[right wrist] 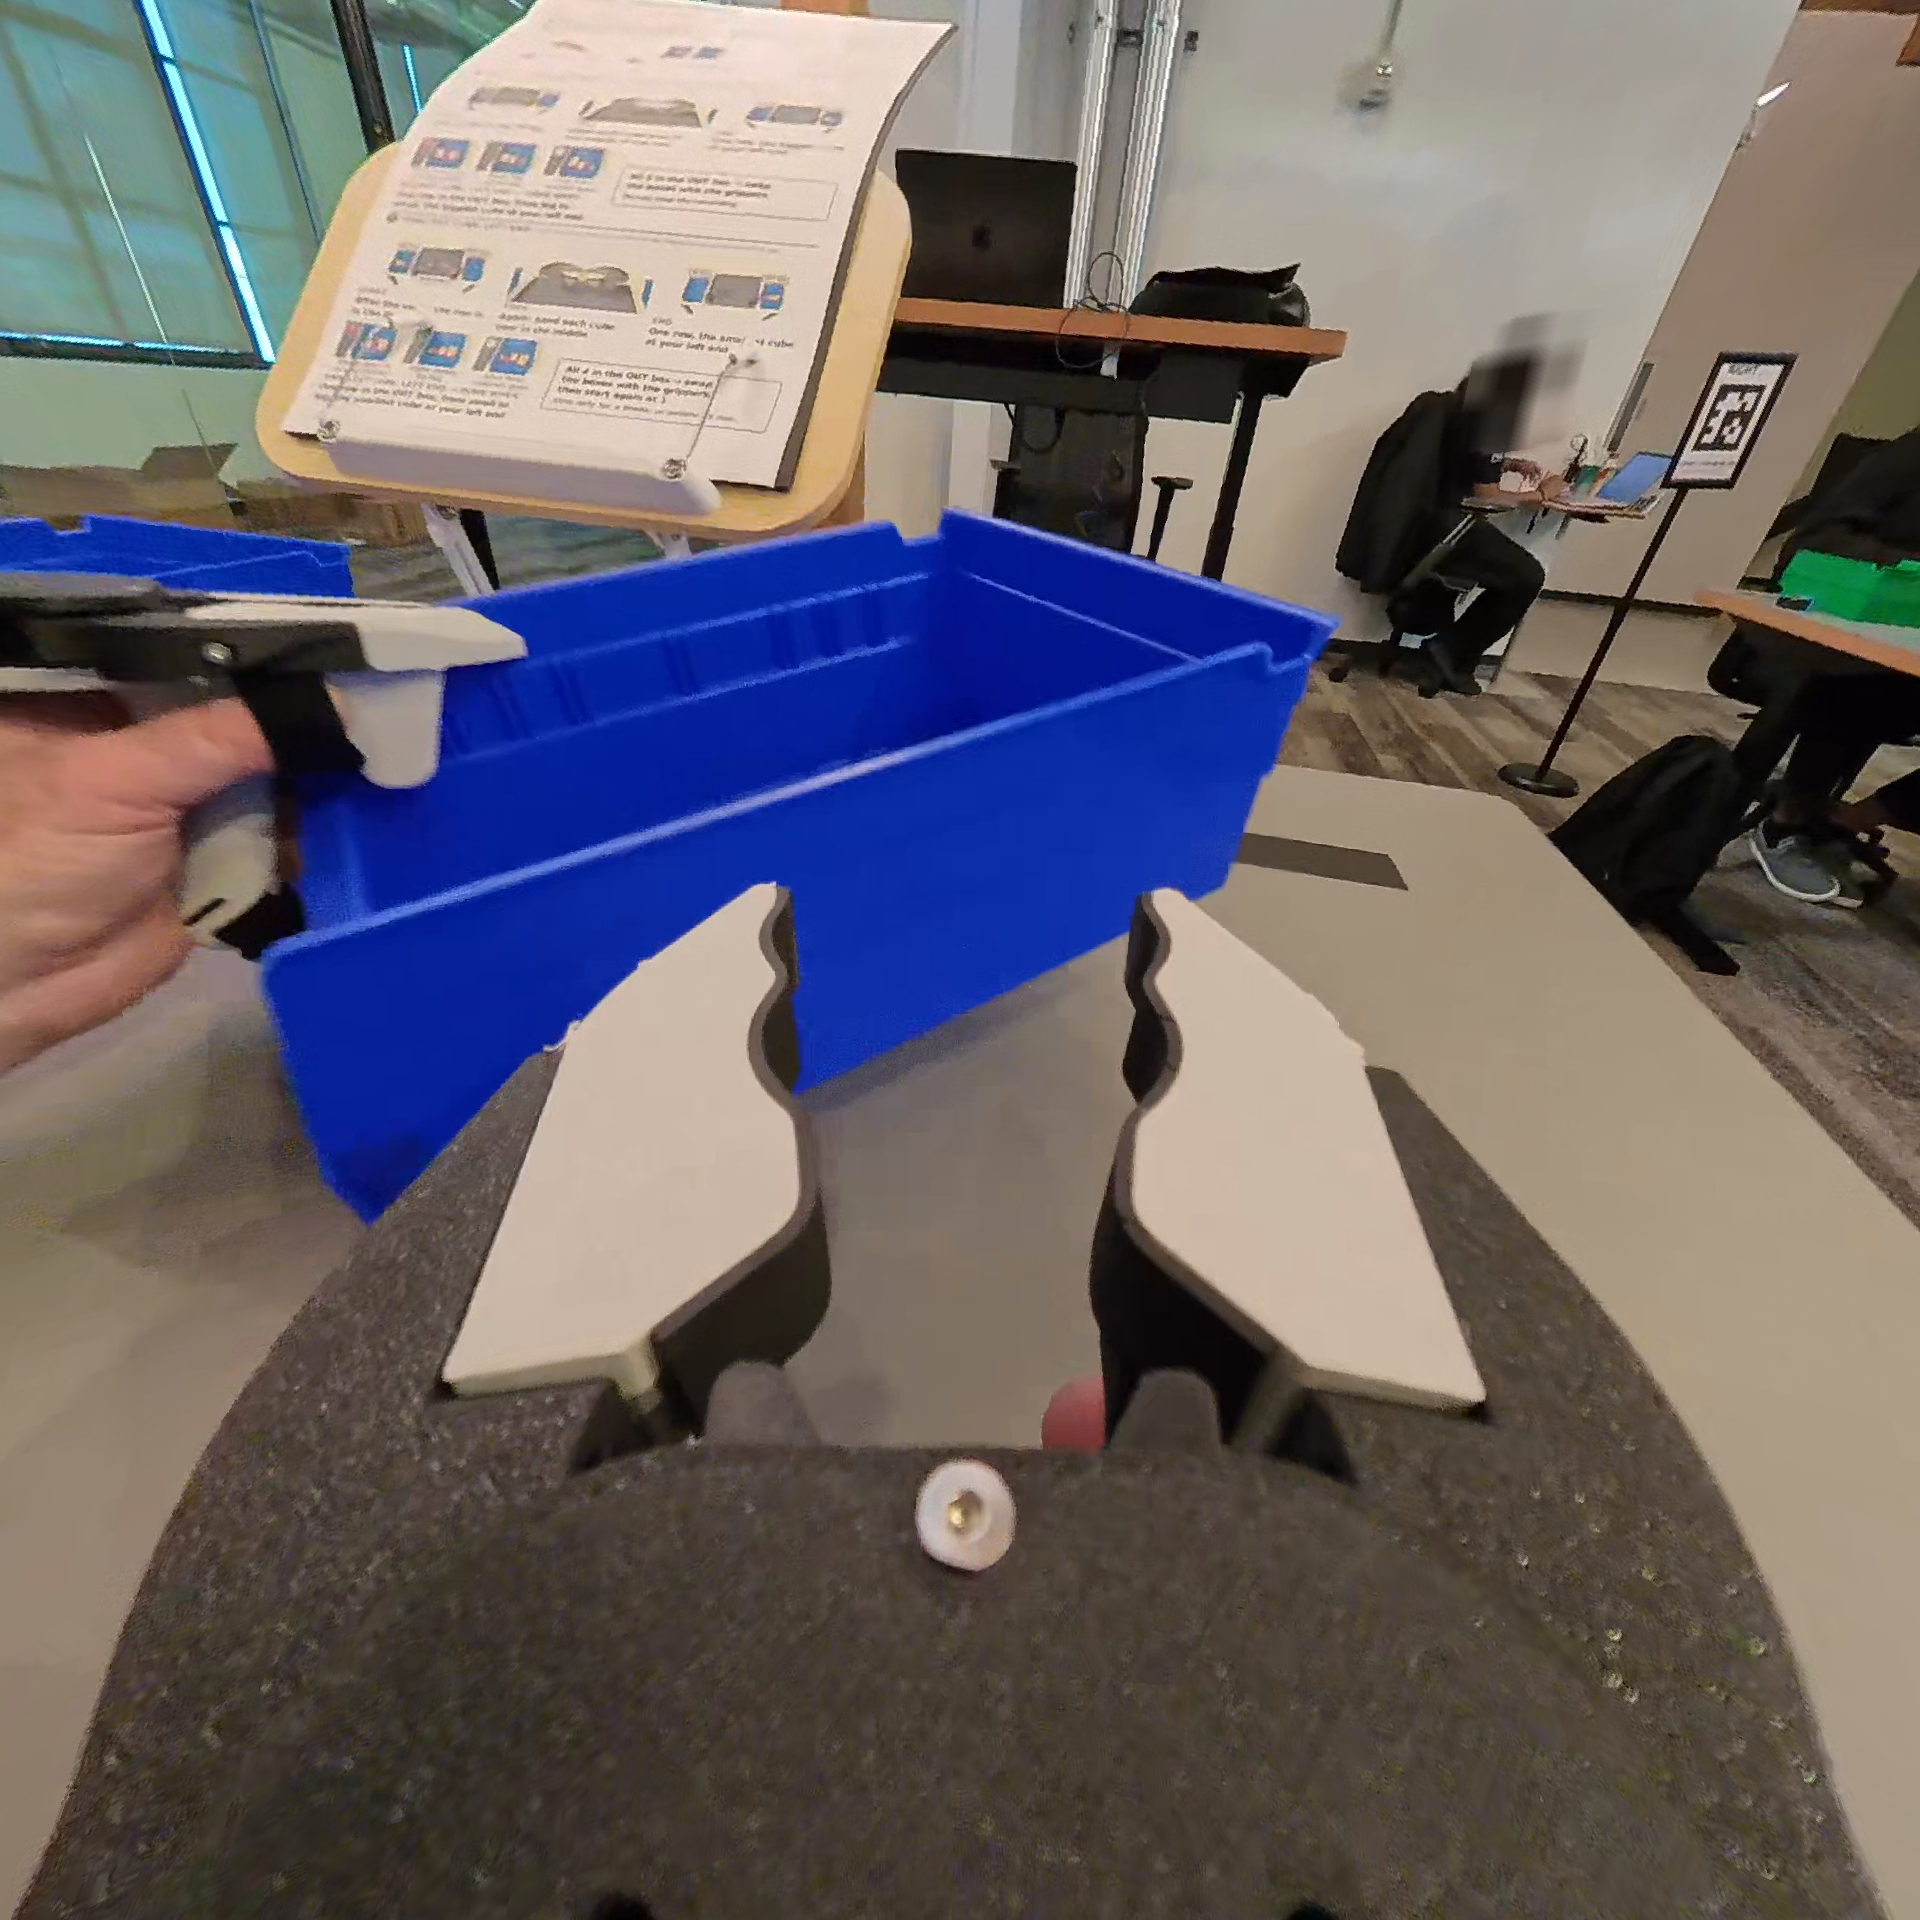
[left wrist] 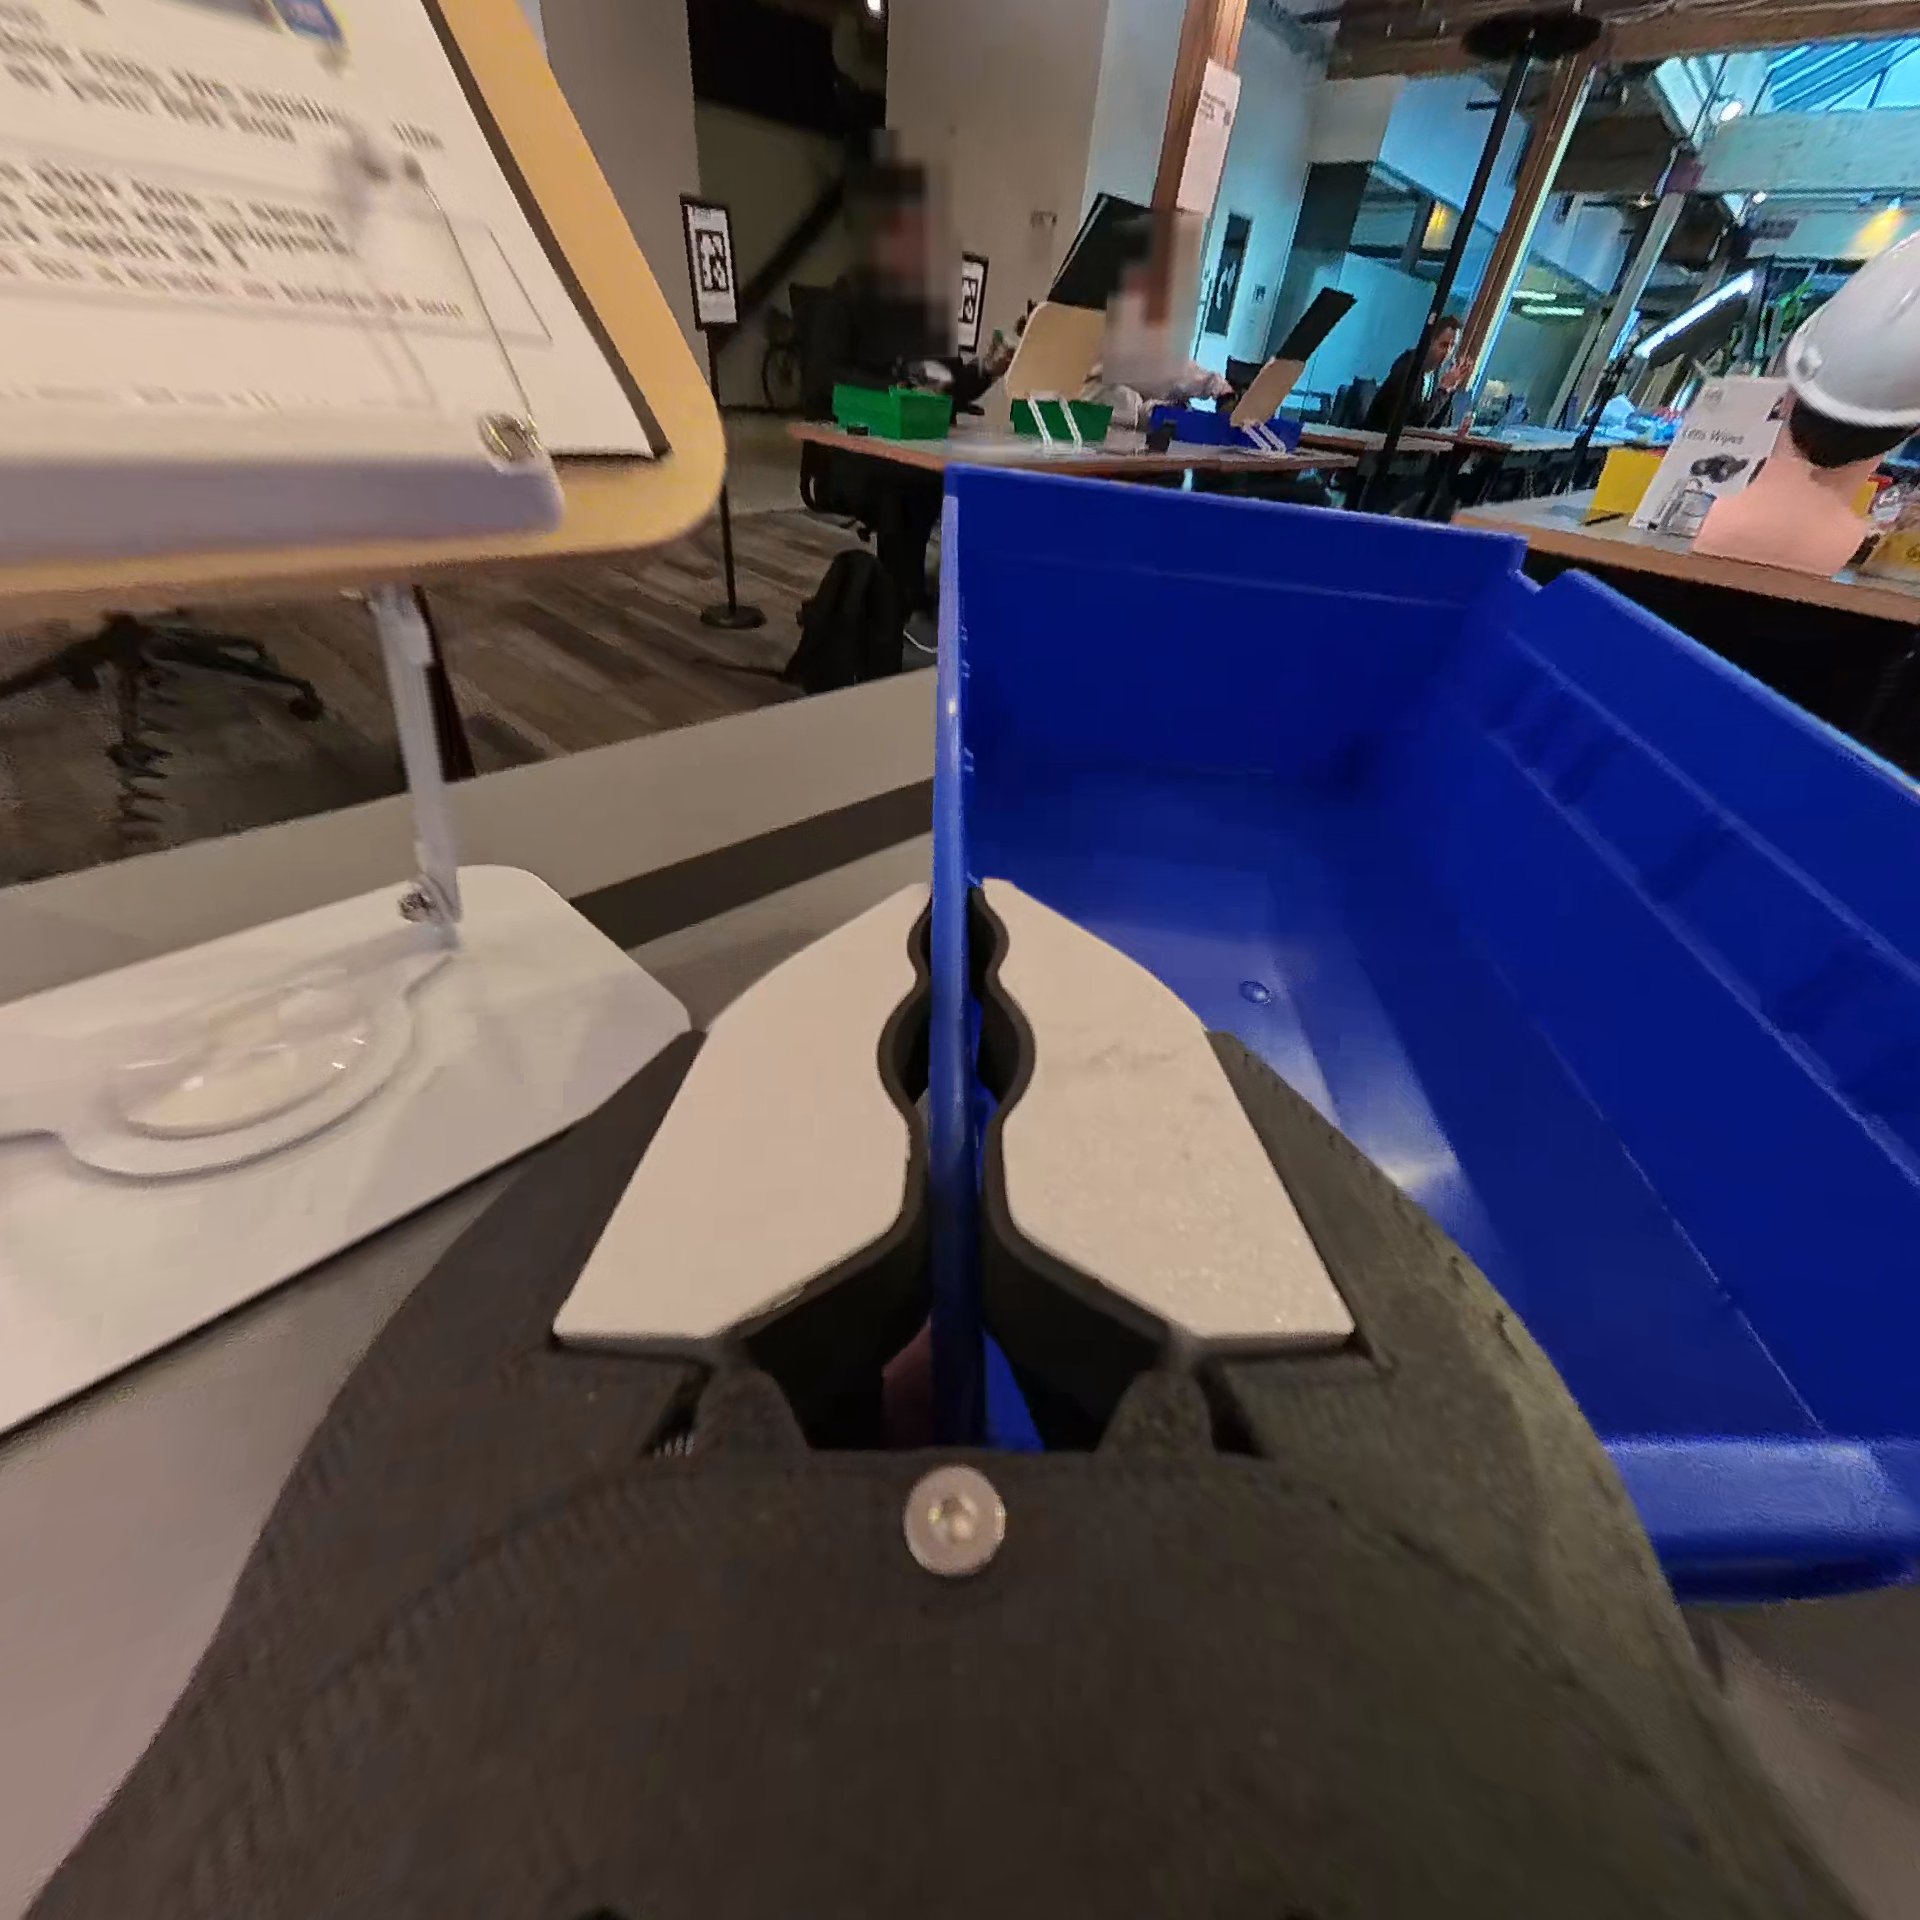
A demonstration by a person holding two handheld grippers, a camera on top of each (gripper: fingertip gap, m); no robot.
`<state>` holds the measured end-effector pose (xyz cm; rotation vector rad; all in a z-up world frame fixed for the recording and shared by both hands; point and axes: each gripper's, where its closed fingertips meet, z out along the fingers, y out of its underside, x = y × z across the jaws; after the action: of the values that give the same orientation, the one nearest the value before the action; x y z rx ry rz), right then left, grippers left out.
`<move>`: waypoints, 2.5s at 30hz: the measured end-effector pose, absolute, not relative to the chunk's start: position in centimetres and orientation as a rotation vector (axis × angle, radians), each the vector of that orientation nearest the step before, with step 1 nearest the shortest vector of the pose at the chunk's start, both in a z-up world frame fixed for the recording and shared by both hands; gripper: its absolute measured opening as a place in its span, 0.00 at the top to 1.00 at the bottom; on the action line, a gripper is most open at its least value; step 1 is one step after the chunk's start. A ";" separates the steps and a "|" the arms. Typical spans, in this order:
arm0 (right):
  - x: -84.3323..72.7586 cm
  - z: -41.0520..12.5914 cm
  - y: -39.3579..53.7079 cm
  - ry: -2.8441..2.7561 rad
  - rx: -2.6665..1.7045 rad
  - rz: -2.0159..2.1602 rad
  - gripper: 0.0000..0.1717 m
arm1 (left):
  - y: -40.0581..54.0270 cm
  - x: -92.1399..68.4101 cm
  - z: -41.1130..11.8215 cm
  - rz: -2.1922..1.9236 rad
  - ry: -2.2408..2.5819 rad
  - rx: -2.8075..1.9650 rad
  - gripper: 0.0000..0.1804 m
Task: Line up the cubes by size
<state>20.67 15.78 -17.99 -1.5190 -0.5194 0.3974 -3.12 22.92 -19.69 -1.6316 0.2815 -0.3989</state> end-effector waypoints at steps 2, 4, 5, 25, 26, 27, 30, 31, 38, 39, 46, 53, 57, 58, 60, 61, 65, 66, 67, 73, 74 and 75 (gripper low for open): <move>20.3 -18.2 15.5 -0.515 -1.516 0.415 0.64 | 23.7 -2.5 -20.5 -0.395 0.292 -1.651 0.98; 19.8 -18.6 15.3 -0.521 -1.523 0.423 0.64 | 24.2 -1.9 -21.1 -0.387 0.300 -1.665 0.99; 19.5 -18.9 15.2 -0.522 -1.527 0.433 0.63 | 24.4 -1.7 -21.4 -0.386 0.298 -1.675 0.99; 15.9 -22.0 17.5 -0.576 -1.642 0.353 0.55 | 26.2 0.7 -23.5 -0.375 0.318 -1.758 0.98; 16.0 -22.1 17.7 -0.575 -1.644 0.331 0.54 | 26.1 0.9 -23.5 -0.380 0.326 -1.756 0.97; 16.2 -22.1 18.0 -0.575 -1.644 0.307 0.54 | 26.1 1.1 -23.5 -0.388 0.332 -1.757 0.96; 16.9 -22.3 18.8 -0.575 -1.647 0.244 0.54 | 25.9 1.9 -23.5 -0.426 0.351 -1.753 0.91; 17.2 -22.3 19.1 -0.571 -1.651 0.233 0.55 | 25.8 2.2 -23.4 -0.443 0.353 -1.751 0.89; 19.8 -22.4 21.7 -0.545 -1.668 0.125 0.63 | 25.0 4.7 -23.1 -0.591 0.381 -1.726 0.77; 20.2 -22.3 22.1 -0.540 -1.669 0.113 0.65 | 24.9 5.1 -23.1 -0.610 0.385 -1.722 0.76; 22.5 -22.4 24.6 -0.557 -1.683 0.024 0.73 | 24.8 6.8 -22.9 -0.674 0.401 -1.709 0.70; 24.6 -22.2 27.5 -0.544 -1.700 -0.011 0.81 | 25.2 8.3 -22.7 -0.722 0.406 -1.696 0.67; 25.6 -22.2 29.6 -0.551 -1.688 -0.038 0.85 | 25.6 9.1 -22.6 -0.758 0.402 -1.686 0.66; 25.8 -22.2 30.2 -0.552 -1.683 -0.047 0.86 | 25.8 9.3 -22.6 -0.768 0.398 -1.684 0.66; 26.1 -22.2 31.2 -0.556 -1.676 -0.056 0.87 | 26.1 9.4 -22.5 -0.783 0.382 -1.682 0.66; 26.2 -22.1 31.7 -0.552 -1.672 -0.057 0.88 | 26.4 9.5 -22.5 -0.791 0.373 -1.680 0.66; 26.6 -22.0 33.7 -0.539 -1.652 -0.089 0.91 | 27.2 9.9 -22.4 -0.822 0.342 -1.674 0.67; 26.8 -22.0 34.2 -0.533 -1.645 -0.098 0.92 | 27.3 10.0 -22.4 -0.832 0.337 -1.673 0.66; 26.9 -22.0 34.6 -0.528 -1.640 -0.102 0.92 | 27.6 10.2 -22.3 -0.840 0.330 -1.669 0.66; 27.8 -22.0 37.5 -0.509 -1.642 -0.108 0.95 | 28.9 11.3 -22.2 -0.863 0.293 -1.660 0.65; 27.9 -22.0 38.1 -0.504 -1.639 -0.101 0.95 | 29.1 11.5 -22.2 -0.863 0.290 -1.660 0.65; 28.0 -22.0 38.6 -0.501 -1.632 -0.093 0.95 | 29.3 11.7 -22.2 -0.861 0.286 -1.658 0.65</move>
<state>27.99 38.55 -21.95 -1.6315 -0.5011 -0.0927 11.73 29.29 -22.18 -1.6581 0.2858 -0.8614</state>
